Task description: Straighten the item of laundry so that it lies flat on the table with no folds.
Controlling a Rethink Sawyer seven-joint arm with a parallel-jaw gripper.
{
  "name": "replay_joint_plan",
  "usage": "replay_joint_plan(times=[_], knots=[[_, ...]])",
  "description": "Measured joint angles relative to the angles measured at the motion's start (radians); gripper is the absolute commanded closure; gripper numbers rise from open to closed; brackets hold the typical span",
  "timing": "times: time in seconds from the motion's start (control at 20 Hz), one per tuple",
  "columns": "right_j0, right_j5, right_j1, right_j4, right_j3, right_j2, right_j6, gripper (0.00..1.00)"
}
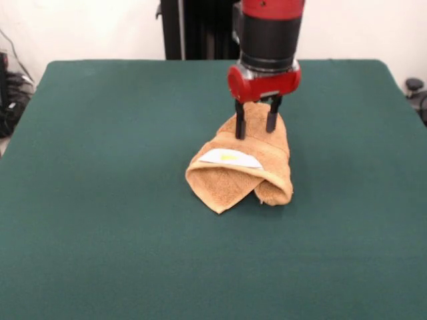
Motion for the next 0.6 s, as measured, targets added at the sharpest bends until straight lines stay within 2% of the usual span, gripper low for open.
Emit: replay_joint_plan(times=[0.6], knots=[[-0.018, 0.030, 0.045, -0.105, -0.048, 0.053, 0.000, 0.00]])
